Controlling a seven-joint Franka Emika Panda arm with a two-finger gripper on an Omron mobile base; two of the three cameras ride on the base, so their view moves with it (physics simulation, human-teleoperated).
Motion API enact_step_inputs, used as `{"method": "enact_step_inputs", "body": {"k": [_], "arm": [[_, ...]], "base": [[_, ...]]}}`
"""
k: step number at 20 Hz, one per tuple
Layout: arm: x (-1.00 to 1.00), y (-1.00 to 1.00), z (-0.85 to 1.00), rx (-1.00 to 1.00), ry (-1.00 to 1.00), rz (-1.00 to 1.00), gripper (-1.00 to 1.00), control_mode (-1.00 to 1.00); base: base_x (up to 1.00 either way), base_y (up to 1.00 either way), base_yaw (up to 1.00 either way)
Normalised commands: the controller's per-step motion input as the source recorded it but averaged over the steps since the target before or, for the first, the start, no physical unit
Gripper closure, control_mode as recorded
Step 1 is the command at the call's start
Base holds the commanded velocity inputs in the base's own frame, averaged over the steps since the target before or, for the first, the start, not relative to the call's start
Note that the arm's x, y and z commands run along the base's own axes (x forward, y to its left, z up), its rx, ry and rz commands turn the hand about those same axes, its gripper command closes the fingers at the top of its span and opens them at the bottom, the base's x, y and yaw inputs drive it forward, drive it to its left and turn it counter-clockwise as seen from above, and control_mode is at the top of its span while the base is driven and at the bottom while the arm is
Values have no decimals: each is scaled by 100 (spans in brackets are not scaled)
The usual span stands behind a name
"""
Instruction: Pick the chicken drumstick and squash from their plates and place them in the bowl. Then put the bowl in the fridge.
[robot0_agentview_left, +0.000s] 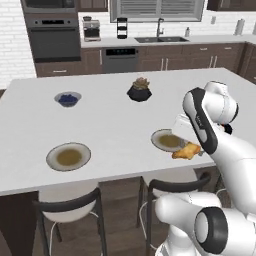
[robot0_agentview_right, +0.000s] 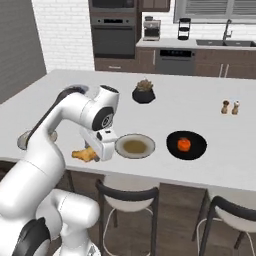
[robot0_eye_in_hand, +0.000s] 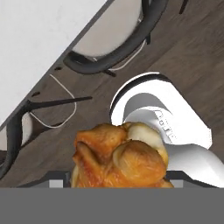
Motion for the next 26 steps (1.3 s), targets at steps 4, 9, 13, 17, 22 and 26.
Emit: {"method": "enact_step_inputs", "body": {"k": [4, 9, 13, 17, 22, 26], "arm": [[0, 0, 0, 0, 0, 0, 100, 100], [0, 0, 0, 0, 0, 0, 100, 100], [0, 0, 0, 0, 0, 0, 100, 100], [0, 0, 0, 0, 0, 0, 100, 100], [80, -20, 0, 4, 4, 1, 100, -100], [100, -23, -4, 3, 10, 3, 100, -100]], "base": [[-13, -100, 0], [18, -98, 0], [89, -16, 0], [98, -1, 0], [19, -3, 0], [0, 0, 0]]}}
